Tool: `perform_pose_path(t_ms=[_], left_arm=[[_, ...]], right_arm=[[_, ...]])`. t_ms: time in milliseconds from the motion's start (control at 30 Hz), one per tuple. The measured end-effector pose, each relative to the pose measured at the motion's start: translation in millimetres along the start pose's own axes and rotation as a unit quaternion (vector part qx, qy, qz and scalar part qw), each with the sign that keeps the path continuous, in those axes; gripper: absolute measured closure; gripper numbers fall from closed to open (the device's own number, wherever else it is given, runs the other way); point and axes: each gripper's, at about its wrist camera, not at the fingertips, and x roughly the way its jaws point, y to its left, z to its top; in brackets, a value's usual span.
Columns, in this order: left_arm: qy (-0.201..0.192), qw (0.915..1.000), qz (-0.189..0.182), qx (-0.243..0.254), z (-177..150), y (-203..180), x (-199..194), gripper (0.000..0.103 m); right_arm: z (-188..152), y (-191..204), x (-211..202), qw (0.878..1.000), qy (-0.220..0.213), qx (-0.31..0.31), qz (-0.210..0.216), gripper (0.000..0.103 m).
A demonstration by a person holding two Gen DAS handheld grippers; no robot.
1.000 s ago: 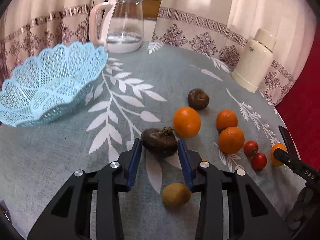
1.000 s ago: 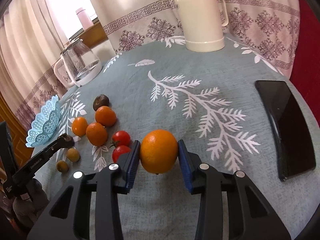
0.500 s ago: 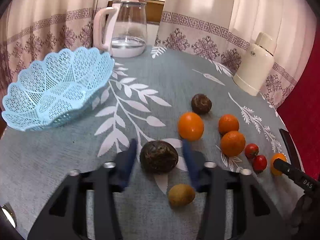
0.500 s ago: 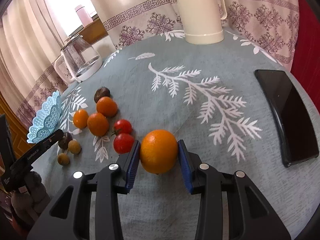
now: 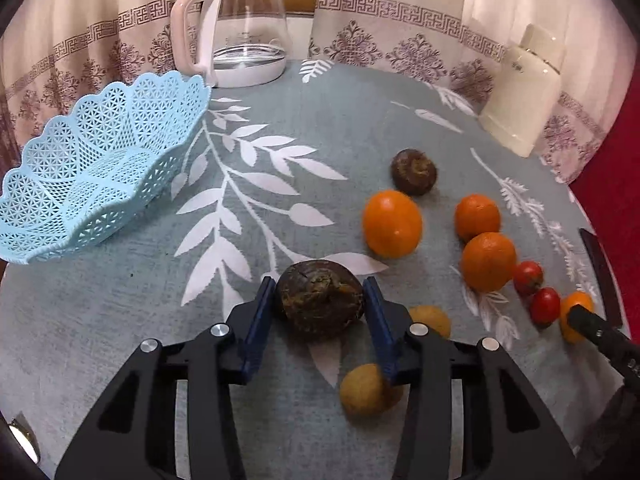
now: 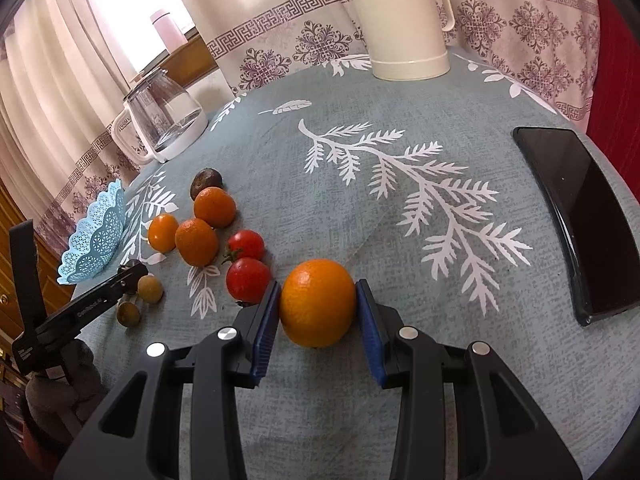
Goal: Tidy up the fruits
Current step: 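Carry the brown fruit and orange into the blue basket and open both tools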
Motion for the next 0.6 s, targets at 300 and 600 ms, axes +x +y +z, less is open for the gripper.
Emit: perform_pose_path(t_ms=[300, 600], left_arm=[[-0.087, 0.9957, 0.028, -0.011, 19, 16, -47, 0.057], [-0.126, 0.9849, 0.096, -0.069, 40, 77, -68, 0.057]], right_arm=[[0, 2, 1, 1.0, -0.001, -0.006, -0.007, 0.065], [0, 6, 1, 1.0, -0.002, -0.016, -0.02, 0.065]])
